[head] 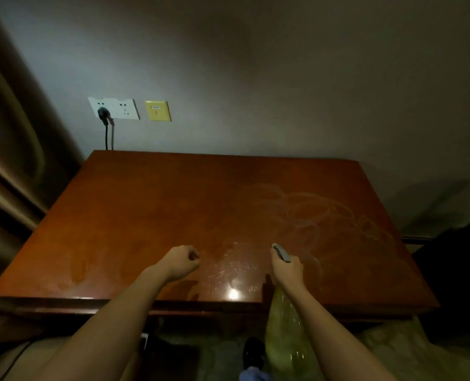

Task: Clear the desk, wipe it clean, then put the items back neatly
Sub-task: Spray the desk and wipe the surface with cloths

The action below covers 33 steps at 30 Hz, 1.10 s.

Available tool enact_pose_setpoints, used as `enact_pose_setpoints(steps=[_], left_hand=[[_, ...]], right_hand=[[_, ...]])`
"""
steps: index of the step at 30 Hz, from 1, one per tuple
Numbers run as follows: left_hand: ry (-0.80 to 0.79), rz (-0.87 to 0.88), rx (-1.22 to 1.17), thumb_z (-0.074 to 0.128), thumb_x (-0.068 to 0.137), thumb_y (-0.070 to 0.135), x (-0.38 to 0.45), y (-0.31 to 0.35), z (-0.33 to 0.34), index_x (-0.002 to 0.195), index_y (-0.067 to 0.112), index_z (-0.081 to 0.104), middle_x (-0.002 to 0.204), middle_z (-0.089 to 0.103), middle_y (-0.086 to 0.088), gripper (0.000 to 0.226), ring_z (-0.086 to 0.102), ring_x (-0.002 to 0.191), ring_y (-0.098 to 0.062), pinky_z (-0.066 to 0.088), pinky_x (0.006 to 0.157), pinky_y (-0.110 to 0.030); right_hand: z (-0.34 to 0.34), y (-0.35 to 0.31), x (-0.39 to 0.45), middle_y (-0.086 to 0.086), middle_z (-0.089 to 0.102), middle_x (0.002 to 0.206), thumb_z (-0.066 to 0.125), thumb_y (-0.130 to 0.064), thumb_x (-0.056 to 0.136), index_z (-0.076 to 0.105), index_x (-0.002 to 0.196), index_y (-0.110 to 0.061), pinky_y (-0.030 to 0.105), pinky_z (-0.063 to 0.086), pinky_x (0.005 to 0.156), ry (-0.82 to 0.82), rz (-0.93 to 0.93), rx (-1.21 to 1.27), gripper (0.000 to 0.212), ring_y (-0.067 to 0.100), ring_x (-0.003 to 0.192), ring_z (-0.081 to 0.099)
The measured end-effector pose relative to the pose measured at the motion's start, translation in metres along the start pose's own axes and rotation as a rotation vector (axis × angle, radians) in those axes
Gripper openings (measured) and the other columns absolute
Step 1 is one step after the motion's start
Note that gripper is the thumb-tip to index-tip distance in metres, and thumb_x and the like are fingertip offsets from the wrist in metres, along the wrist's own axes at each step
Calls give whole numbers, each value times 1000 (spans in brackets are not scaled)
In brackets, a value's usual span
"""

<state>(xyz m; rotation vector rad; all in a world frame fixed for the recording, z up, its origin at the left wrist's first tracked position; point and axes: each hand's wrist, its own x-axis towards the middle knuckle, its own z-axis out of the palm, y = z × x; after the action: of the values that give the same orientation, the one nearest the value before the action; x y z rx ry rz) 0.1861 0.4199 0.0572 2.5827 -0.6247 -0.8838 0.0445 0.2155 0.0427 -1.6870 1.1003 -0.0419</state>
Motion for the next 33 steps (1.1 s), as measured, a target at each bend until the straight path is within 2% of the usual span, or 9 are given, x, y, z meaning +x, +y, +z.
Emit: enact_pose_setpoints(steps=[2,5,9,12,15,19,24,28,33], left_hand=[[-7,10,5,48,98,23,19,16,-7,128,11,51,128,54,-6,32,54,111,-16,43,87,-23],[18,25,-5,48,99,22,48,41,-14,128,11,50,129,53,-6,31,54,113,-15,42,88,-21],[20,48,-16,48,98,23,72,66,-18,129,11,51,131,53,-7,32,53,116,-17,43,93,-24],[10,36,-24,50,98,23,87,73,-20,129,12,51,132,53,-7,33,53,117,-18,43,94,-25],[-13,23,-7,50,98,24,98,73,-22,130,11,50,133,52,-6,35,52,118,-18,43,96,-25],[-24,4,-10,49,98,23,116,67,-32,132,12,48,135,50,-5,36,51,120,-17,42,98,-24],[-55,-2,9,50,97,24,142,63,-44,130,11,50,133,51,-5,35,53,117,-16,43,95,-23],[-60,25,-10,50,97,26,168,64,-61,130,13,50,132,51,-4,36,53,116,-15,43,94,-22],[-82,60,-7,50,97,25,198,58,-76,131,12,50,132,52,-5,36,52,118,-16,41,93,-23]], right_hand=[[-8,-13,17,1,50,62,49,-28,98,56,72,-9,14,37,41,-55,-44,-50,33,12,52,45],[-17,-34,41,3,54,69,54,-29,96,59,80,-8,15,37,48,-156,-128,-94,26,14,60,49],[-25,-49,76,0,50,60,54,-28,95,53,64,-12,13,35,41,-95,-118,-122,35,12,49,45],[-32,-59,98,1,52,61,52,-30,95,52,64,-11,22,38,46,-58,-27,-88,36,14,49,48],[-35,-70,117,0,47,59,48,-30,98,50,62,-12,19,33,42,-52,-83,-103,40,12,49,42],[-33,-92,137,-1,50,65,51,-26,97,51,70,-14,18,35,46,-108,-100,-22,30,11,55,45],[-20,-119,162,2,49,66,52,-26,96,51,69,-12,23,35,51,-18,-219,17,31,14,57,44],[-15,-129,195,5,55,67,52,-31,94,57,72,-8,28,39,52,3,-72,-27,32,19,58,50],[-19,-142,220,3,51,67,52,-30,95,51,67,-13,28,38,54,13,-64,-96,33,16,58,47]])
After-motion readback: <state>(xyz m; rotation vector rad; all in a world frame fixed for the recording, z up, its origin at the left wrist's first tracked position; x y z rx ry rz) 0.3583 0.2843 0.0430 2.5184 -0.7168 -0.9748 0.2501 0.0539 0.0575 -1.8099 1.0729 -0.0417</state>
